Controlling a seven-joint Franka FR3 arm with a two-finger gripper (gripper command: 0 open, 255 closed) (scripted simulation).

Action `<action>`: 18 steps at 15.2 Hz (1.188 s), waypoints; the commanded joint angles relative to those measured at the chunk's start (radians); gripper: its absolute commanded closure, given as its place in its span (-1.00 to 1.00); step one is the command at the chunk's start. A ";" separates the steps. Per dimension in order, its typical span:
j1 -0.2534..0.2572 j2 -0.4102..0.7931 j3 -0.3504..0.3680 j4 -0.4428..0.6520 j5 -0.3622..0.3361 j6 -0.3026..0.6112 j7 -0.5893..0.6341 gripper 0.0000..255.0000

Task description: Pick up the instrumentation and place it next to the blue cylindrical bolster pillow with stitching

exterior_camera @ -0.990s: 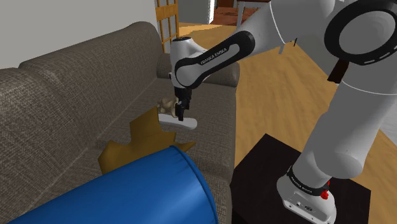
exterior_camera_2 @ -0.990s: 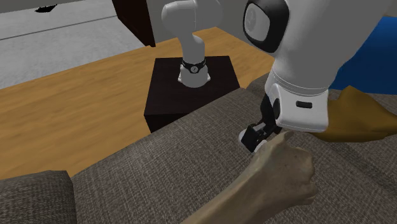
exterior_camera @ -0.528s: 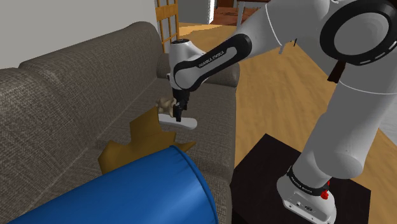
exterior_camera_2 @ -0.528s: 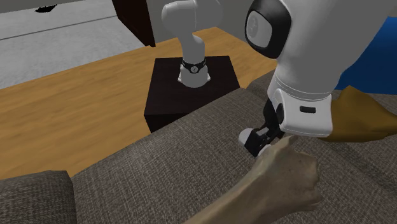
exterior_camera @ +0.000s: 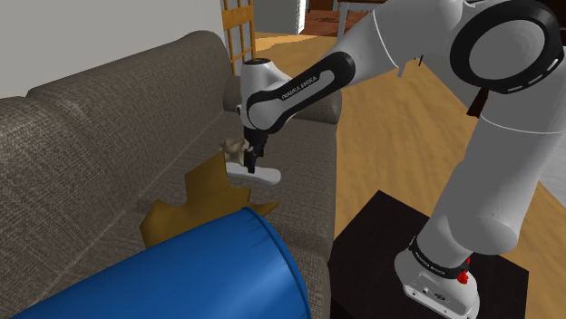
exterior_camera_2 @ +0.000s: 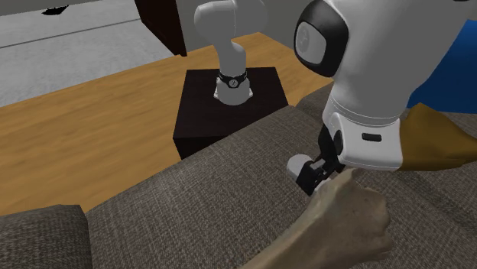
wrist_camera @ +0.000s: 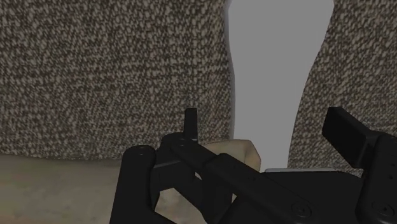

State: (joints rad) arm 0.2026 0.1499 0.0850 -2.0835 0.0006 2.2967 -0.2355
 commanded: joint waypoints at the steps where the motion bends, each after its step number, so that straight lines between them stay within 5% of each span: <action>1: 0.005 0.046 0.006 -0.016 0.004 0.001 -0.005 -1.00; 2: 0.005 0.030 0.007 -0.027 0.006 -0.005 -0.004 1.00; 11: 0.006 0.001 0.007 -0.030 0.007 -0.018 -0.004 1.00; 12: 0.006 0.001 0.007 -0.030 0.007 -0.018 -0.004 -1.00; 15: 0.024 0.055 0.011 0.100 -0.023 -0.095 0.045 -1.00; 18: 0.025 0.076 0.010 0.085 -0.026 -0.059 0.046 -1.00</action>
State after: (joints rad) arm 0.2273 0.2110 0.0945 -1.9951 -0.0248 2.2282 -0.1879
